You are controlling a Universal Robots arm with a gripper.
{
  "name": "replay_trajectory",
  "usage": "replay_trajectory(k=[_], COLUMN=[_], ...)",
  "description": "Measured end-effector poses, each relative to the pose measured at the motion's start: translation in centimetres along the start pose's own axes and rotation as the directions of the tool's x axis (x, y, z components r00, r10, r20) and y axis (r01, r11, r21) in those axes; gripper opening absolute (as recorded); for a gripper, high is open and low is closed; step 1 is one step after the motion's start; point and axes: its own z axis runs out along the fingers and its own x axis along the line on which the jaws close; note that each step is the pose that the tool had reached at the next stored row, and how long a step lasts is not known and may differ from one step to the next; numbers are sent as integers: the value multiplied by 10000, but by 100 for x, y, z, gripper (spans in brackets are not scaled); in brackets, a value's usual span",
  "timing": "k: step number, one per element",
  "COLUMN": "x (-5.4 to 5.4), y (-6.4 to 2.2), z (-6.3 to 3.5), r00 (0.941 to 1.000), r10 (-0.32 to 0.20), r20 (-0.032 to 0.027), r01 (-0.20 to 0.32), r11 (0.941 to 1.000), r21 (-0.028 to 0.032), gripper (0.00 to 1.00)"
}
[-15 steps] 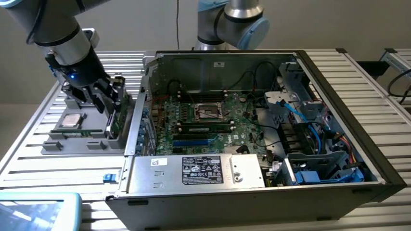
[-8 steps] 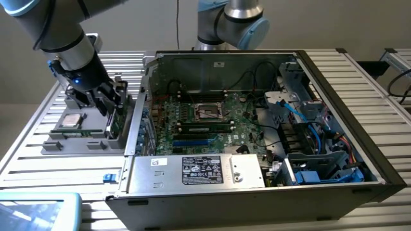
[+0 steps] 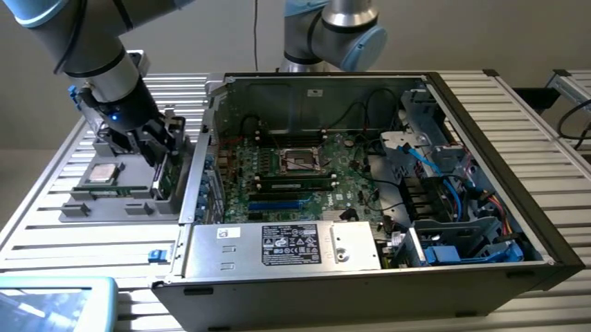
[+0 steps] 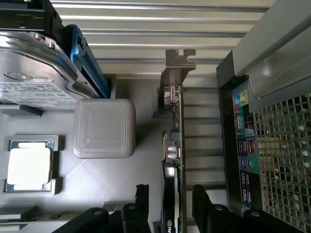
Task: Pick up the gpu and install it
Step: 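Pick up the gpu and move the gpu toward the slot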
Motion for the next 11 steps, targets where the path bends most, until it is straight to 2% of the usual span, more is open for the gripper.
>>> replay_trajectory(k=[4,7,11], x=[6,8,9], y=[6,3,2], z=[42,63,71], r00=[10000,10000,10000], r10=[8,59,81], r20=[18,30,36], r01=[-8,-59,-81], r11=[10000,9999,9998], r21=[54,152,181], gripper=[49,49,49])
